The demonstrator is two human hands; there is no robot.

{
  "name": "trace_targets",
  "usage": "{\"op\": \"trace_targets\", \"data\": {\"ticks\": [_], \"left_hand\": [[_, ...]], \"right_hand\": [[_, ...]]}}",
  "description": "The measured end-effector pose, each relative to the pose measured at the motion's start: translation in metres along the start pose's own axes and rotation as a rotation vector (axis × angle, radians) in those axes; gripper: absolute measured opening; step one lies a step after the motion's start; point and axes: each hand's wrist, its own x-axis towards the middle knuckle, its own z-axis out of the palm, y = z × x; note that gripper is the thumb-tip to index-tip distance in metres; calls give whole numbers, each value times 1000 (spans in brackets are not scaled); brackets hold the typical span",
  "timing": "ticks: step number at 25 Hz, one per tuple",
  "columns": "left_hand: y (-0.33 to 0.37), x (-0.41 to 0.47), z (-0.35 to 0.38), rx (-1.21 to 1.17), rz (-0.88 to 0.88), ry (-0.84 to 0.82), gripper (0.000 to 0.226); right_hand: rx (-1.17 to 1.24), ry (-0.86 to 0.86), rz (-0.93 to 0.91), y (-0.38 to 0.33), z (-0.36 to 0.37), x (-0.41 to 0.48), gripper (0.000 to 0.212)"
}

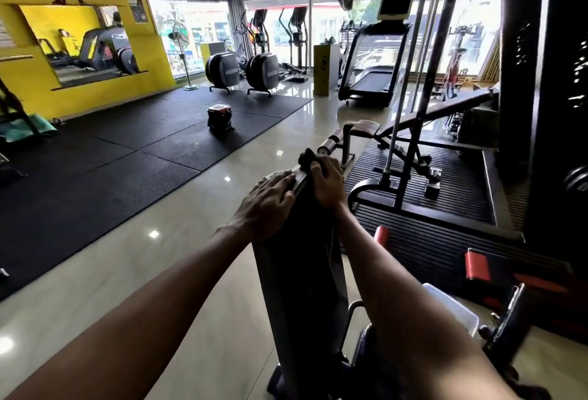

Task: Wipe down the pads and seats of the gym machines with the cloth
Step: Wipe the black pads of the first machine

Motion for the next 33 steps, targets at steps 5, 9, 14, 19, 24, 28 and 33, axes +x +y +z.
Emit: {"op": "trace_targets", "data": {"ticks": [5, 9, 14, 19, 24, 28, 33], "left_hand": [[-1, -2, 2, -2, -21, 21, 70], [-2, -1, 3, -18, -41, 29, 69], [0, -4, 2, -13, -40, 31, 61], [0, -3, 2, -22, -50, 16, 70], [2, -4, 0, -20, -50, 20, 71], [3, -5, -1, -18, -32, 28, 71], [0, -4, 1, -20, -23, 38, 70]], "right_hand": [[158, 13, 442, 33, -5, -8, 45], [259, 183, 581, 21, -1, -24, 42], [229, 137, 510, -9, -11, -59, 76], [145, -102, 306, 12, -28, -104, 97], [-61, 44, 217, -1, -50, -101, 56], [-37, 175, 82, -14, -41, -84, 45], [112, 244, 198, -19, -11, -73, 44]]}}
